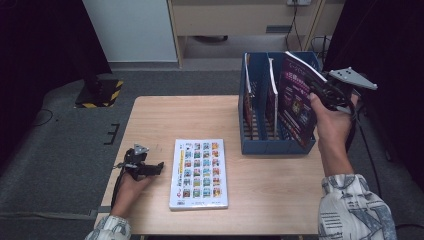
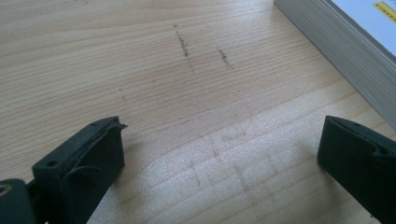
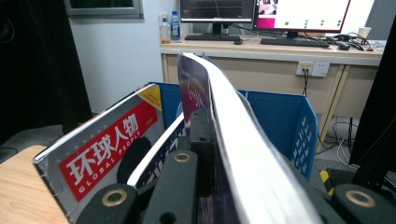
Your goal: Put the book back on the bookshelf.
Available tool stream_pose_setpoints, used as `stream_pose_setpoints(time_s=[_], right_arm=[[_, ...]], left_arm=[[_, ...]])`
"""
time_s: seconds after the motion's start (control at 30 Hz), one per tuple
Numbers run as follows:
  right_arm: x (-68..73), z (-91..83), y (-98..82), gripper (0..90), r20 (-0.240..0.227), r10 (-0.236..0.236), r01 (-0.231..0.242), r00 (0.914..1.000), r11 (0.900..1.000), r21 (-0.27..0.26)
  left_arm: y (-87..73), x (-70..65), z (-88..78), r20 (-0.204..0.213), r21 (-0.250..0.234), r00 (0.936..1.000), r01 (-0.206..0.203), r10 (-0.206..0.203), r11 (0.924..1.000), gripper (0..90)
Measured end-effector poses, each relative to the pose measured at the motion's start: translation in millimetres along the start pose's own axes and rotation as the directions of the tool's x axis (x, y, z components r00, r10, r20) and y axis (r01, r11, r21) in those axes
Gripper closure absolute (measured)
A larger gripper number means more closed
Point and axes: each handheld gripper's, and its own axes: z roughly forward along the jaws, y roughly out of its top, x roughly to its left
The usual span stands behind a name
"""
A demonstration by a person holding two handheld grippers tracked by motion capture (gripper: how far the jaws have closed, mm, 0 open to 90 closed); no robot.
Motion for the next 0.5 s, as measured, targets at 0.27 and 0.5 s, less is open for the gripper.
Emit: stream_pose_setpoints(time_s=[0.27,0.5], right_arm=[[0.5,17.2,3.5,83.9,0.026,0.002,-0.002,0.9997,1.000,-0.010],[0.4,27.0,2.6,83.9,0.048,0.047,-0.046,0.9978,0.999,-0.013]], left_arm=[[0.0,0.0,-0.1,-0.002,0.001,1.0000,-0.002,0.002,1.0000,0.0],[0.1,-0.1,0.0,-0.003,0.000,1.0000,-0.001,0.001,1.0000,0.0]])
